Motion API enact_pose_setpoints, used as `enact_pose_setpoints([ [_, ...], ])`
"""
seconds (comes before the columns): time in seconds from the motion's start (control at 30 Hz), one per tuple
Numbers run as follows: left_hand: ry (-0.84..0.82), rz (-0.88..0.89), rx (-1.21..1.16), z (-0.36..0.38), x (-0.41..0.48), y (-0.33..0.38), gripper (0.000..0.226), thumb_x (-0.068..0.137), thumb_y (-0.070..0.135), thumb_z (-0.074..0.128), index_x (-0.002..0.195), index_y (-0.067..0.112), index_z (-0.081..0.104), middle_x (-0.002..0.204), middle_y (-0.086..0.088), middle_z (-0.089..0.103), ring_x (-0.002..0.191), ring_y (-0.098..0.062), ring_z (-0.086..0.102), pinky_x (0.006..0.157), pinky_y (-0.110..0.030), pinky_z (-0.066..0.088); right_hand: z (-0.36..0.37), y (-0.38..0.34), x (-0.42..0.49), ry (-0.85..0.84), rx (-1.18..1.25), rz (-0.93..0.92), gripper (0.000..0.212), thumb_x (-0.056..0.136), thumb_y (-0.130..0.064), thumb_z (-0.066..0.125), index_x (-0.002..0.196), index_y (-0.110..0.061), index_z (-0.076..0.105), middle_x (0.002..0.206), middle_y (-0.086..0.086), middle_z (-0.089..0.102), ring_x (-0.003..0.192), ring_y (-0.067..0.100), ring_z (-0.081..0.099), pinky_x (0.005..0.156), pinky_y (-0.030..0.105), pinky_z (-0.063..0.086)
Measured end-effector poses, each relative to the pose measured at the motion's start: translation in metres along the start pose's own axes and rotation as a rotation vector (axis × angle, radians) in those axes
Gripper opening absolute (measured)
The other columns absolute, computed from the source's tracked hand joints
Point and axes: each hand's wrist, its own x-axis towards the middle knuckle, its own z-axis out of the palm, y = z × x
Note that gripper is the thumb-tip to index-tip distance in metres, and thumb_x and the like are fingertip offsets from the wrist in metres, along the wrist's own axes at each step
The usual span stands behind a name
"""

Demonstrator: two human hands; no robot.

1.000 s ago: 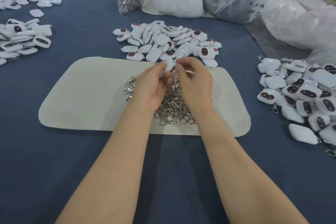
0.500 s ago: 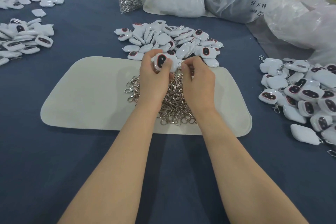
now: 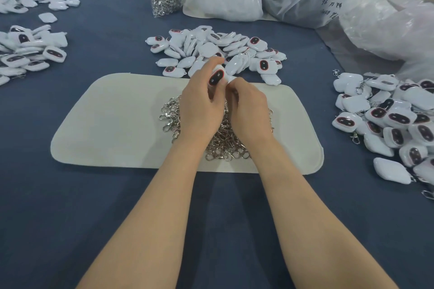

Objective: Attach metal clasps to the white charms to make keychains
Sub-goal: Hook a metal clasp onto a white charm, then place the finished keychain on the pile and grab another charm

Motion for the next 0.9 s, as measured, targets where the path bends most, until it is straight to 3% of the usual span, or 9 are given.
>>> enact_pose_setpoints([
  [0.07,-0.031,0.019,0.027,0.000,0.000,-0.001,0.029,0.095,0.020,0.052,0.123,0.027,0.056,0.090,0.004,0.060,0.068,-0.006,0.048,0.072,-0.026,0.046,0.000,0.001,0.000,-0.008,0.022,0.017,0.016,0.095,-0.007,0.047,0.089,0.000,0.060,0.082,0.015,0.064,0.076,0.031,0.053,0.068,0.039,0.039],
  [0.2,-0.014,-0.036,0.001,0.000,0.000,-0.001,0.032,0.095,0.018,0.052,0.125,0.028,0.055,0.091,0.008,0.058,0.067,0.001,0.051,0.072,-0.014,0.043,0.002,0.003,0.000,-0.026,0.085,0.092,0.014,0.094,-0.007,0.050,0.092,-0.001,0.063,0.086,0.012,0.067,0.079,0.026,0.057,0.072,0.035,0.042],
  [0.4,0.076,-0.169,-0.116,0.000,0.003,0.000,0.035,0.098,0.022,0.046,0.132,0.024,0.052,0.108,0.020,0.056,0.084,0.024,0.050,0.073,0.002,0.037,-0.001,-0.001,0.002,-0.048,0.215,0.161,0.021,0.094,-0.019,0.056,0.113,-0.013,0.064,0.107,-0.005,0.066,0.102,0.008,0.058,0.089,0.019,0.042],
  [0.47,0.031,-0.180,-0.125,0.001,0.003,0.001,0.037,0.100,0.021,0.041,0.136,0.022,0.049,0.114,0.019,0.051,0.085,0.032,0.044,0.072,0.006,0.033,-0.005,-0.003,0.004,-0.051,0.352,0.220,0.020,0.095,-0.022,0.054,0.113,-0.021,0.063,0.100,-0.017,0.063,0.096,-0.002,0.057,0.083,0.010,0.042],
  [0.53,-0.033,-0.175,-0.122,0.002,0.000,0.003,0.040,0.101,0.020,0.039,0.141,0.023,0.043,0.110,0.024,0.049,0.084,0.034,0.043,0.070,0.008,0.031,-0.009,-0.001,0.006,-0.067,0.395,0.256,0.016,0.093,-0.022,0.057,0.108,-0.029,0.060,0.089,-0.020,0.060,0.085,0.000,0.060,0.073,0.008,0.044],
  [0.6,-0.081,-0.165,-0.100,0.005,-0.002,0.005,0.045,0.100,0.023,0.040,0.145,0.027,0.035,0.109,0.025,0.054,0.084,0.020,0.053,0.069,0.005,0.035,-0.013,0.003,0.007,-0.058,0.380,0.279,0.015,0.092,-0.019,0.058,0.103,-0.029,0.057,0.083,-0.015,0.060,0.076,0.006,0.061,0.069,0.013,0.045],
  [0.7,-0.067,-0.161,-0.060,0.007,-0.004,0.005,0.047,0.099,0.027,0.042,0.145,0.025,0.031,0.124,0.010,0.053,0.080,-0.005,0.059,0.070,-0.006,0.043,-0.024,0.011,0.012,0.180,0.330,0.315,0.011,0.092,-0.015,0.057,0.101,-0.020,0.057,0.083,-0.011,0.059,0.075,0.006,0.056,0.072,0.017,0.044],
  [0.8,0.041,-0.224,-0.090,0.004,-0.001,0.003,0.036,0.099,0.026,0.043,0.134,0.020,0.043,0.129,0.009,0.049,0.090,-0.007,0.059,0.077,-0.012,0.046,-0.050,0.034,0.017,0.617,0.212,0.442,0.017,0.093,-0.017,0.052,0.107,-0.009,0.057,0.096,0.001,0.060,0.090,0.018,0.056,0.083,0.025,0.043],
  [0.9,0.148,-0.360,-0.216,0.003,0.003,0.001,0.026,0.097,0.022,0.044,0.121,0.021,0.050,0.123,0.008,0.052,0.097,-0.013,0.061,0.079,-0.026,0.049,-0.074,0.054,0.014,0.862,0.022,0.619,0.029,0.090,-0.012,0.047,0.119,-0.009,0.053,0.117,0.004,0.053,0.113,0.024,0.048,0.094,0.023,0.031],
])
